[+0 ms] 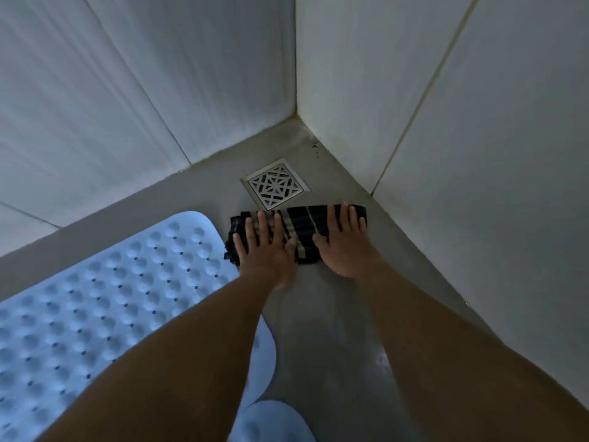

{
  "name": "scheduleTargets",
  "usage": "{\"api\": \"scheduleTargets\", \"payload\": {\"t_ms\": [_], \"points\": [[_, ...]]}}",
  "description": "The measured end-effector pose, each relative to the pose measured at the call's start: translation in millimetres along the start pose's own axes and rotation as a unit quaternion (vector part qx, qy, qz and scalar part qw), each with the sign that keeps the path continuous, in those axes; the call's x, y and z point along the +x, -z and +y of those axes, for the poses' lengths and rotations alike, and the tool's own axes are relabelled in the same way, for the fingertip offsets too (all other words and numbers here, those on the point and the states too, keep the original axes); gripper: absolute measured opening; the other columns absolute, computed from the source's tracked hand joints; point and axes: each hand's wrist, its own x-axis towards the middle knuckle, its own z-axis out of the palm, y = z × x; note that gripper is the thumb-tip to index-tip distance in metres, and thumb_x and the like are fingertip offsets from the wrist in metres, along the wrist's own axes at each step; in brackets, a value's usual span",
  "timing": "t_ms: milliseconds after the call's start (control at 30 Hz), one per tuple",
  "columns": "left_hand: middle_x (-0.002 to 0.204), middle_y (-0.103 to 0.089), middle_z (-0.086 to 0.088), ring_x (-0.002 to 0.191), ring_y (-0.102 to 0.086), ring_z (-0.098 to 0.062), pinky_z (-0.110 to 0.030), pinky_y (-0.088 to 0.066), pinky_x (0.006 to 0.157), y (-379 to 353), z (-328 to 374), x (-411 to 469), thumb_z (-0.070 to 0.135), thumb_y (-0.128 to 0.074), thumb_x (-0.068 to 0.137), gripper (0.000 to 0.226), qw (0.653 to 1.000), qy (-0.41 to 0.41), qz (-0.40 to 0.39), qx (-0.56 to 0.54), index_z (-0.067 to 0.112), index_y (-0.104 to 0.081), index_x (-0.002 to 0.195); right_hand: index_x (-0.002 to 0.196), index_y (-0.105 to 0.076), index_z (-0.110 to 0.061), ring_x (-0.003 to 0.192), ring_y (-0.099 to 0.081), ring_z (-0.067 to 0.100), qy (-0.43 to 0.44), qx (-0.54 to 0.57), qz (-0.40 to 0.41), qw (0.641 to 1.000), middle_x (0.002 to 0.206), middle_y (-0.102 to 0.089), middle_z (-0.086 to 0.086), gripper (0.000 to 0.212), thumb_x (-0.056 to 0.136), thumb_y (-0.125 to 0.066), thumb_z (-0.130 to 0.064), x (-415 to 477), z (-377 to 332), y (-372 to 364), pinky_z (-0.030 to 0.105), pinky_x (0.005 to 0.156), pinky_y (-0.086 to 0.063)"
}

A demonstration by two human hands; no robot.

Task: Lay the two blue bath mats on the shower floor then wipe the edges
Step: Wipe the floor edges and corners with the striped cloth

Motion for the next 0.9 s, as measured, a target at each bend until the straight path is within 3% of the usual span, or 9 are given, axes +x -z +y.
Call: {"api": "scheduleTargets", "payload": {"t_ms": [100,467,767,900], "points": [[0.16,0.035,-0.001,0.147,0.033,-0.027,-0.055,0.018,0.118,-1,-3,3,0.056,-0.006,0.103,0.065,1.0,-0.008,-0.005,-0.01,0.03,0.025,0.154,0.158,0.017,-0.017,0.15,0.027,0.023,-0.005,0.013,0.008,1.0,0.162,0.029,0.008,0.079,0.102,-0.014,-0.063,-2,0,-3,0.041,0.122,0.016],[0.156,0.042,-0.002,0.144,0.038,-0.028,-0.056,0.023,0.115,2,-4,9,0.055,-0.006,0.103,0.066,0.999,-0.015,-0.032,-0.016,0.028,0.029,0.152,0.157,0.019,-0.022,0.149,0.027,0.02,-0.005,-0.062,0.023,0.998,0.163,0.028,0.006,0.077,0.099,-0.007,-0.065,3,3,-10,0.041,0.123,0.012],[0.158,0.038,-0.002,0.146,0.035,-0.027,-0.056,0.019,0.118,-1,-1,8,0.054,-0.006,0.103,0.064,1.0,-0.009,-0.007,-0.007,0.029,0.027,0.153,0.158,0.016,-0.025,0.15,0.027,0.021,0.044,-0.077,0.033,0.995,0.163,0.027,0.006,0.076,0.1,-0.009,-0.066,15,13,0,0.041,0.123,0.013],[0.159,0.037,-0.002,0.147,0.033,-0.027,-0.056,0.018,0.118,-3,10,1,0.055,-0.006,0.104,0.065,0.999,0.032,-0.003,-0.021,0.029,0.025,0.154,0.158,0.017,-0.028,0.15,0.027,0.021,0.081,-0.079,0.014,0.993,0.163,0.028,0.006,0.074,0.1,-0.011,-0.066,20,20,3,0.042,0.123,0.013]]}}
